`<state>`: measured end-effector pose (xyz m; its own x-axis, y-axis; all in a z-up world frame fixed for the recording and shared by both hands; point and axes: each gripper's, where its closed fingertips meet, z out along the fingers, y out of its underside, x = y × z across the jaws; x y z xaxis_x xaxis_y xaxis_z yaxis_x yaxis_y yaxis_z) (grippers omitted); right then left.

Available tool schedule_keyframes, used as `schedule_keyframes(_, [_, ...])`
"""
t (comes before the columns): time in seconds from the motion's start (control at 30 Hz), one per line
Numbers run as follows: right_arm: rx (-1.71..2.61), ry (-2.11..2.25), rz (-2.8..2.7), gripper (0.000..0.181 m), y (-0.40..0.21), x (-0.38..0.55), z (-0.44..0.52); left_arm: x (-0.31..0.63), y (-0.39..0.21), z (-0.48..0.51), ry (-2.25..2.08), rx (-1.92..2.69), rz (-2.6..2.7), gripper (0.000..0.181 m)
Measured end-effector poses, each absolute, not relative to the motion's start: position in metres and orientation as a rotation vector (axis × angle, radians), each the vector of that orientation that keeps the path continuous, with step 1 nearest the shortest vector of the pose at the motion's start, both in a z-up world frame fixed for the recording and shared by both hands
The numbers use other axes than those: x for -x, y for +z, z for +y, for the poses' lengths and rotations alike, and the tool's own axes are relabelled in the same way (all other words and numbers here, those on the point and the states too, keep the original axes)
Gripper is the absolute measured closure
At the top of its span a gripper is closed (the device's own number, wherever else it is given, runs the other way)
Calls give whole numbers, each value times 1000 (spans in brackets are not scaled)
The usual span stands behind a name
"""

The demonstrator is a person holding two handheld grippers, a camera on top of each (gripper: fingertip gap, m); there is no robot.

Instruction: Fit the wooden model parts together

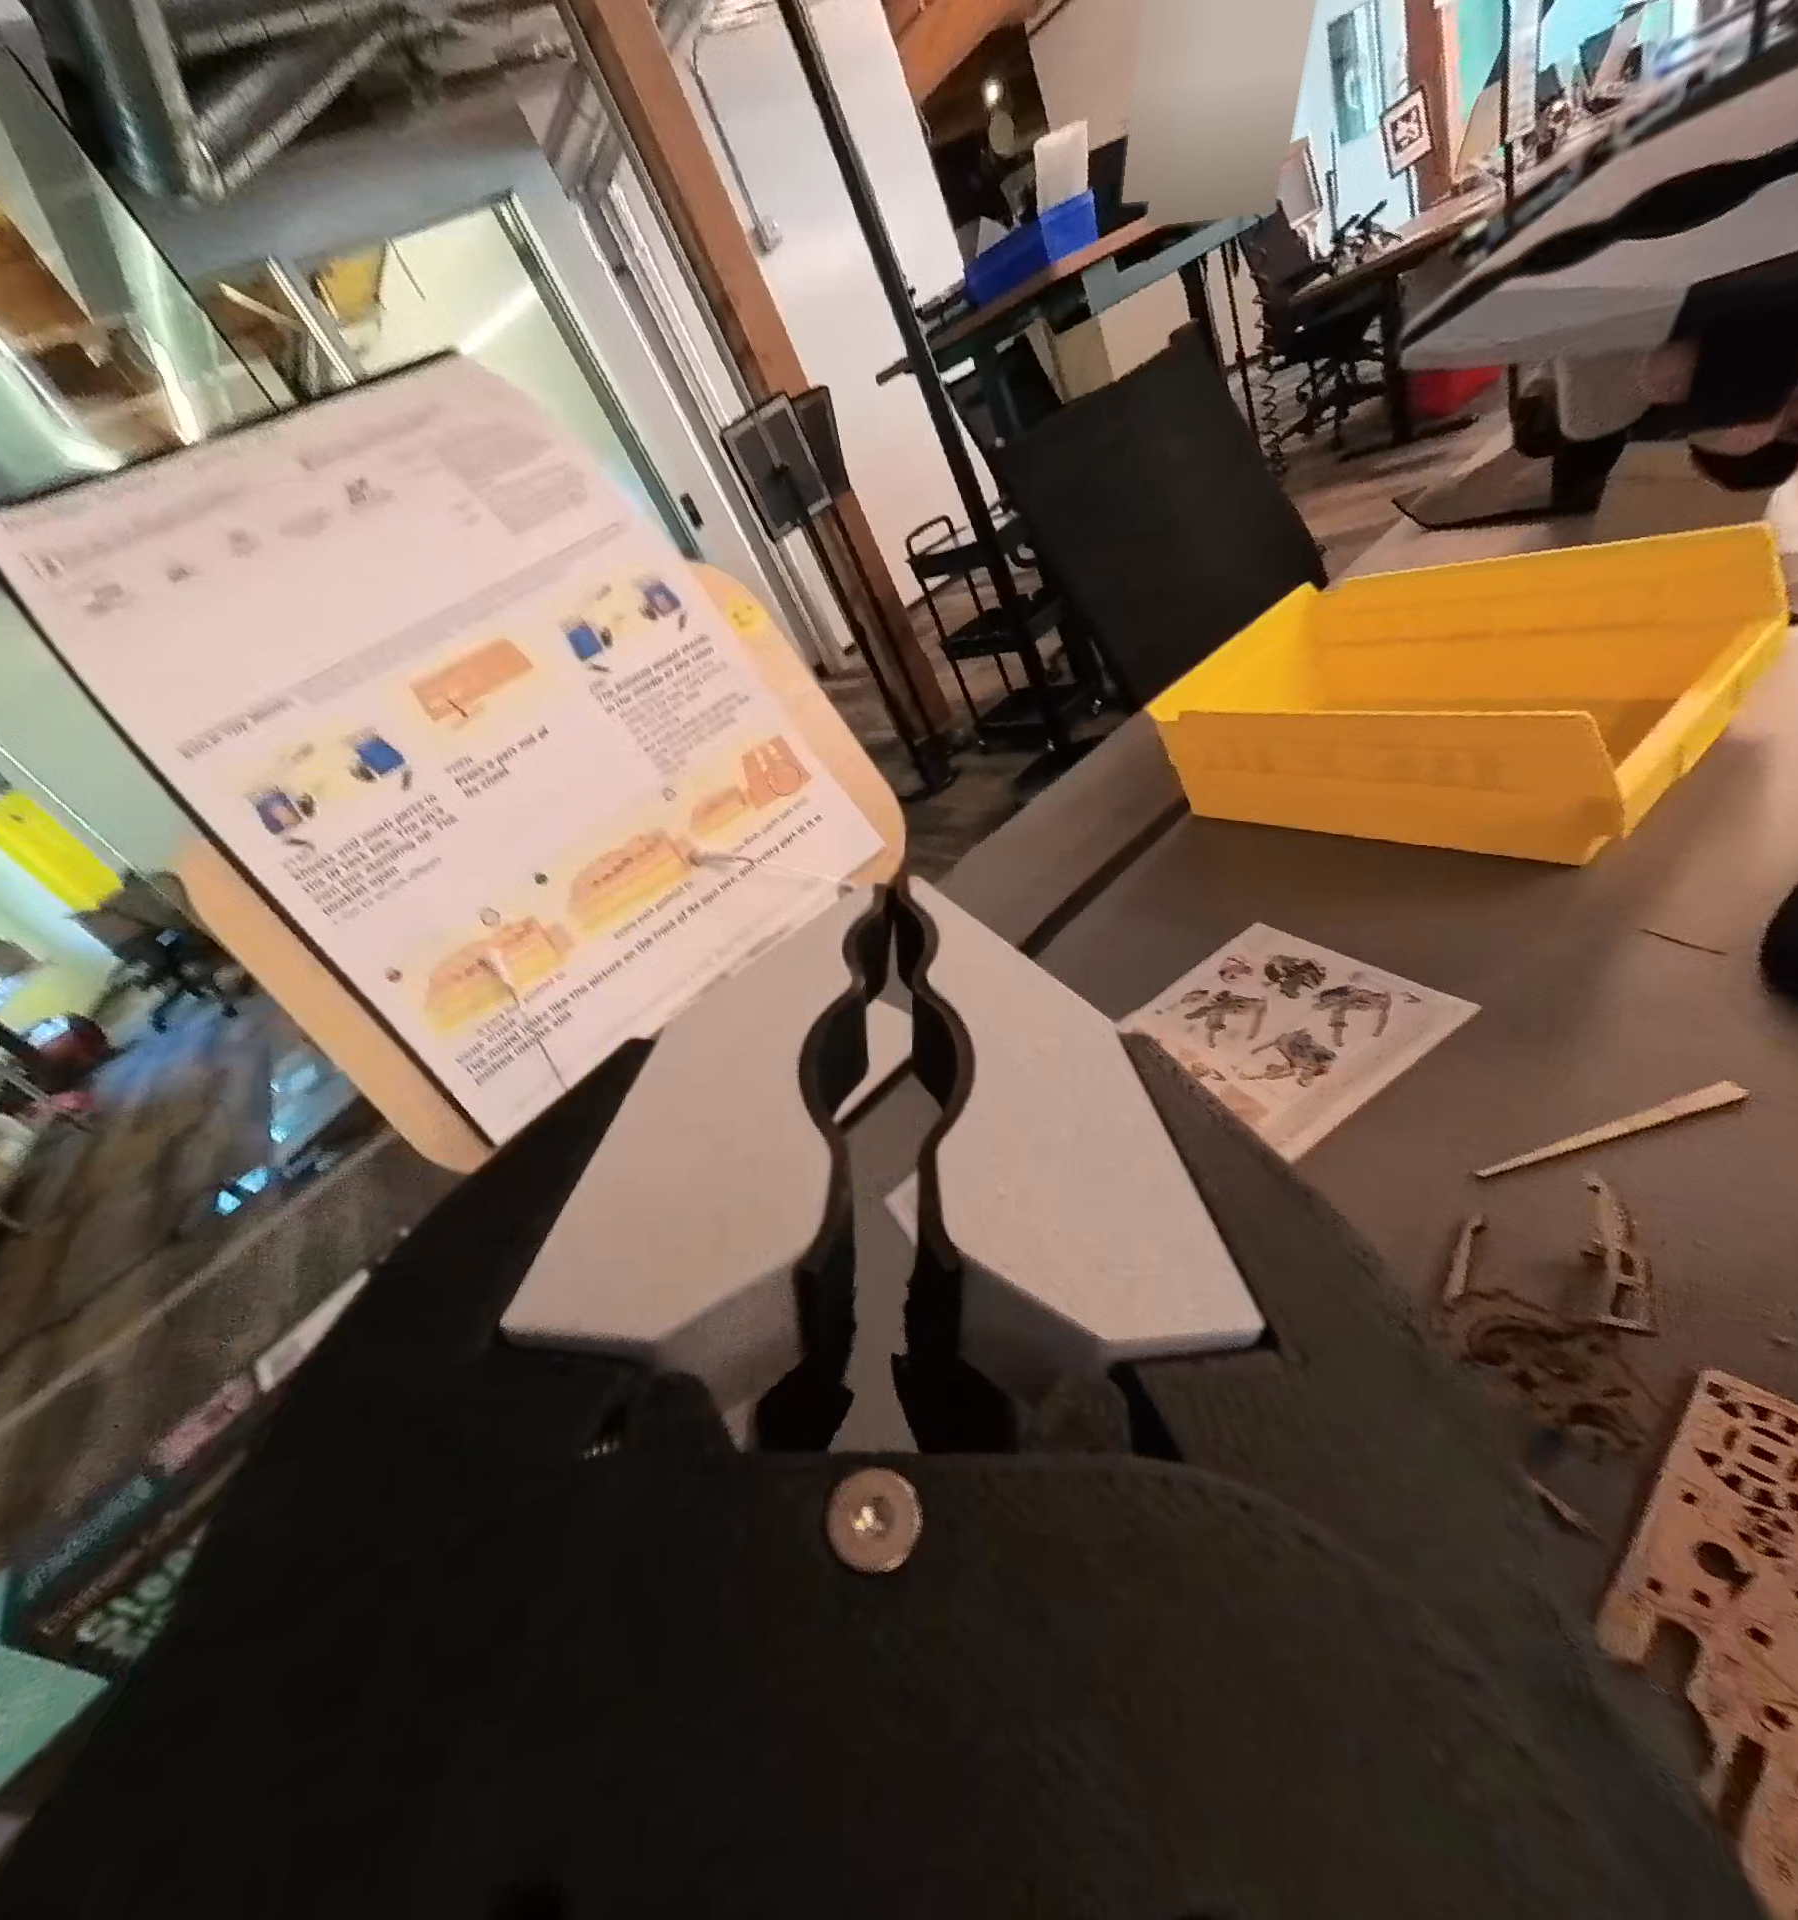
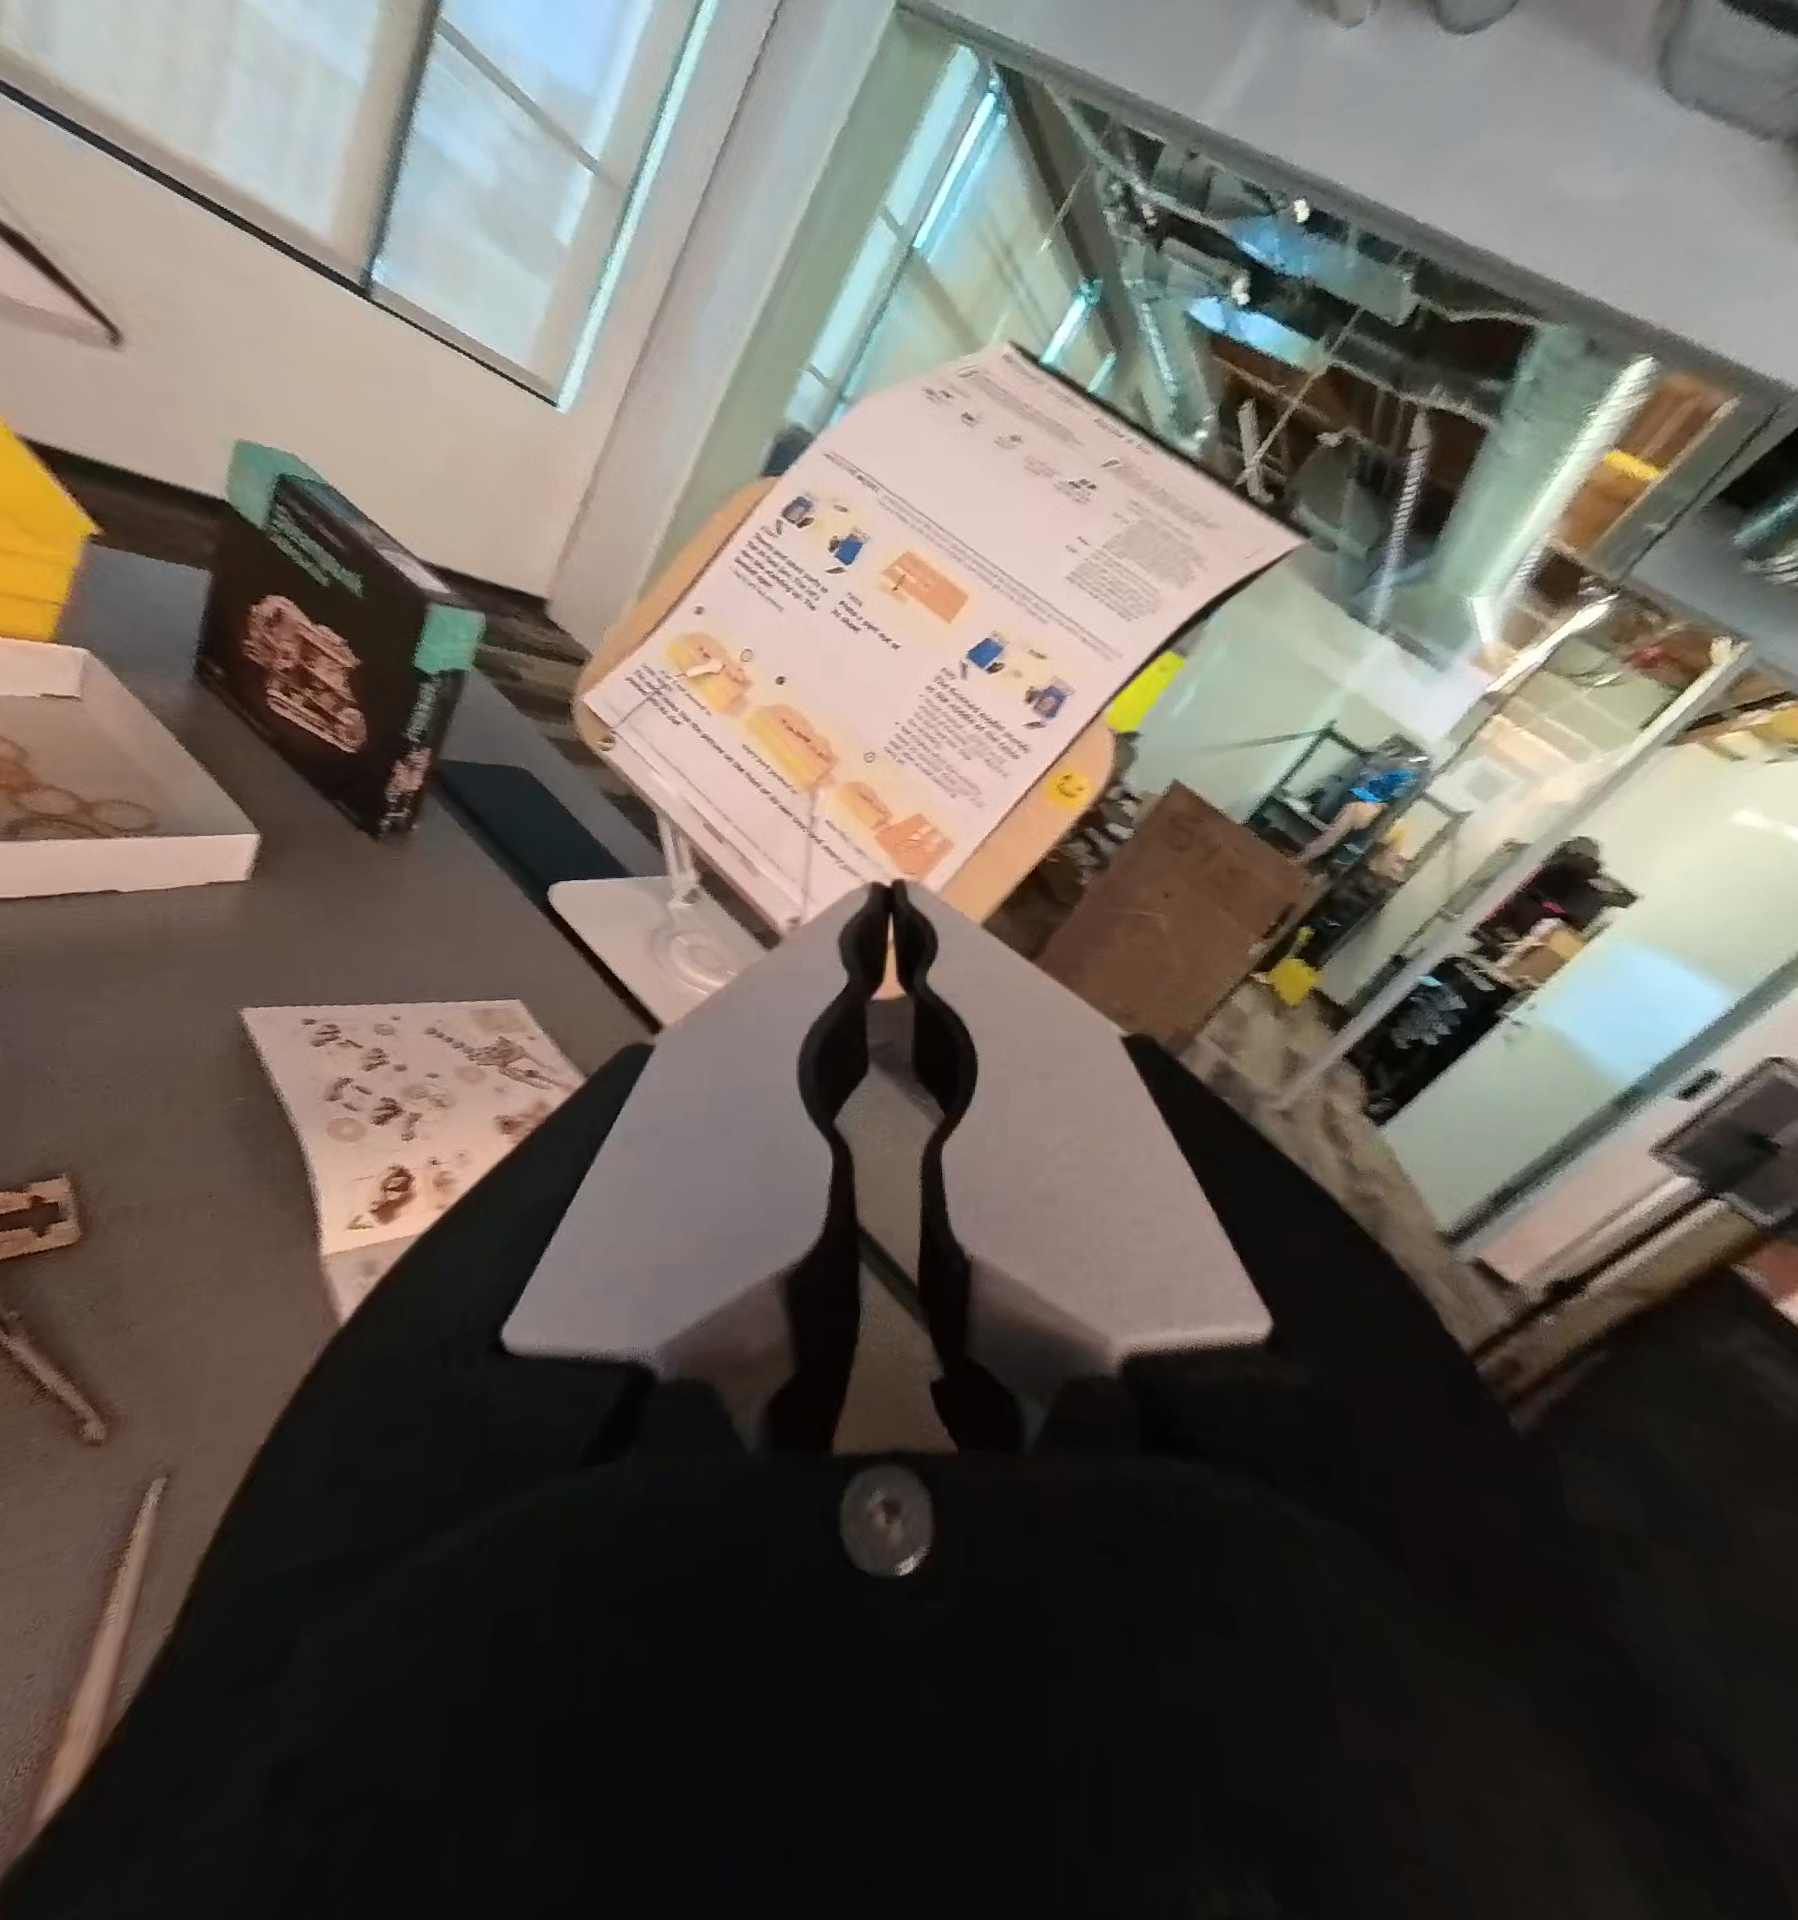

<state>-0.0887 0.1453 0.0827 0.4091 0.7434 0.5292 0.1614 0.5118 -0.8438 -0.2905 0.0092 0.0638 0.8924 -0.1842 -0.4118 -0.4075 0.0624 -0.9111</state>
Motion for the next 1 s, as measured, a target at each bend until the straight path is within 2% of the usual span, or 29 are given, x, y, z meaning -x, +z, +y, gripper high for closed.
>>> schedule_keyframes(0.13, [1089, 611, -1232, 180, 50, 108, 145, 305, 58, 9, 126, 1598, 437, 181])
schedule_keyframes(0.3, [1320, 892, -1360, 134, -17, 166, 128, 317, 57, 4, 71, 1653, 380, 167])
schedule_keyframes(0.4, [1411, 946, -1476, 124, -75, 206, 107, 323, 61, 0, 57, 1650, 366, 163])
schedule_keyframes(0.57, [1570, 718, -1545, 128, -155, 239, 123, 320, 62, -2, 0, 1656, 370, 166])
schedule_keyframes(0.67, [1638, 685, -1502, 138, -169, 248, 138, 316, 57, -2, -18, 1679, 387, 165])
schedule_keyframes(1.0, [1689, 628, -1813, 137, -213, 255, 131, 325, 52, -1, -17, 1718, 370, 162])
